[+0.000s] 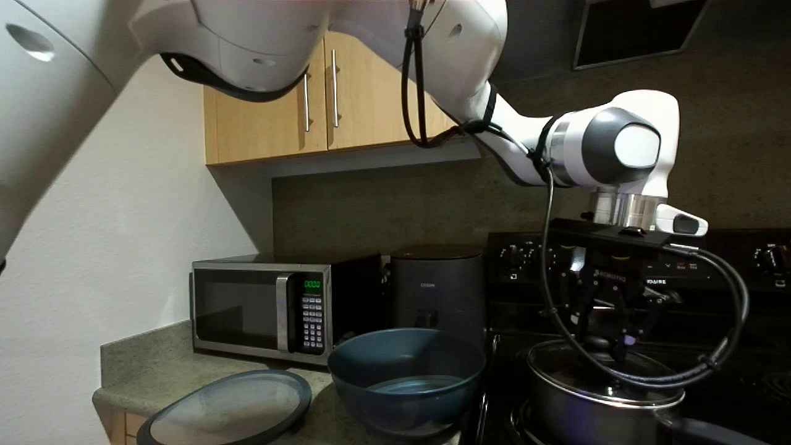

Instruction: Remove the glass lid from the pot on the bottom left plate and place it inside the the bowl on the left side of the countertop

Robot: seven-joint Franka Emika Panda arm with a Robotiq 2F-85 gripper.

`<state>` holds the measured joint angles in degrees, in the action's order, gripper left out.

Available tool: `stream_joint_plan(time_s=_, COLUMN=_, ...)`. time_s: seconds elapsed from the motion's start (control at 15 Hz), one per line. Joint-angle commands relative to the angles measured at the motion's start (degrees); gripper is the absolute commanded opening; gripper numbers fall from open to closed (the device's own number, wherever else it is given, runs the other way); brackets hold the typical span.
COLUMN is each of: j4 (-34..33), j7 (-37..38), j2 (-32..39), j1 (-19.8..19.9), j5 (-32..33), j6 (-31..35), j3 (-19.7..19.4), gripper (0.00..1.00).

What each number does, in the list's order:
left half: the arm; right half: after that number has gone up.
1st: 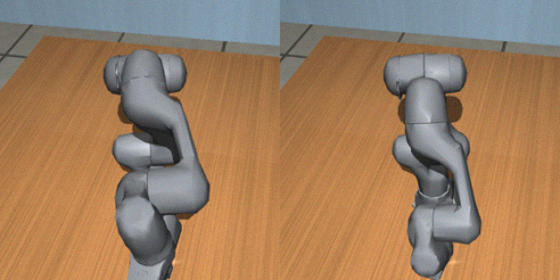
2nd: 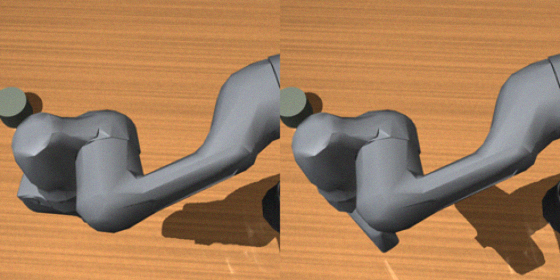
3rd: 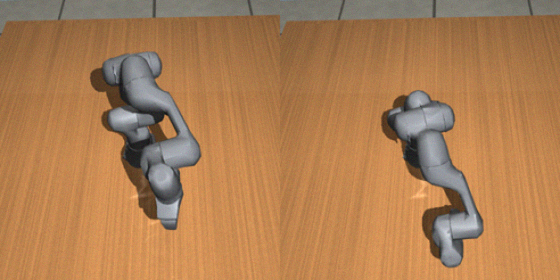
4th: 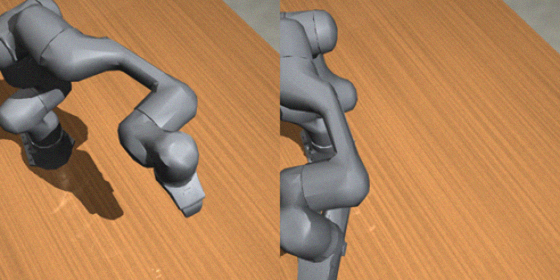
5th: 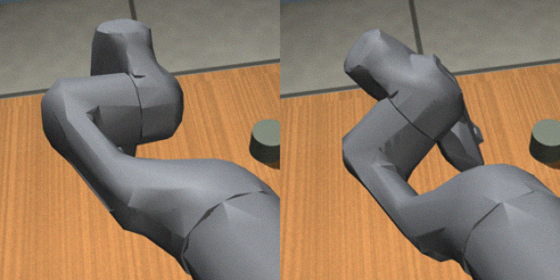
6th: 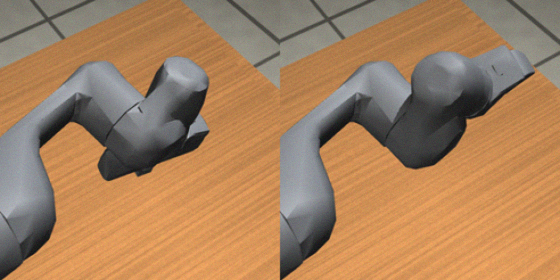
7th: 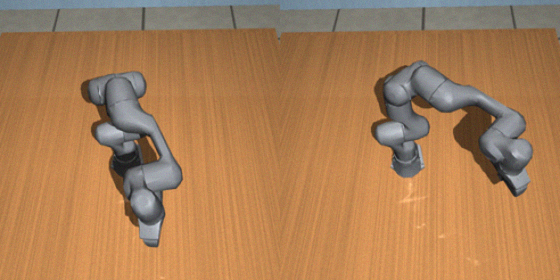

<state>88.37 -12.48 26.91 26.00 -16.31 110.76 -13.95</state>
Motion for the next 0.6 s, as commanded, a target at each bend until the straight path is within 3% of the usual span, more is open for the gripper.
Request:
stream_joint_plan(time_s=0.0, j4=-1.33, j7=1.14, j2=0.69, j1=0.92, j5=0.21, j6=-1.97, j3=0.34, gripper=0.29)
stream_joint_plan(time_s=0.13, j4=-1.05, j7=0.91, j2=0.51, j1=0.92, j5=0.35, j6=-1.91, j3=0.32, gripper=0.22)
stream_joint_plan(time_s=0.53, j4=0.28, j7=1.97, j2=-0.69, j1=0.45, j5=0.51, j6=-1.08, j3=0.14, gripper=0.22)
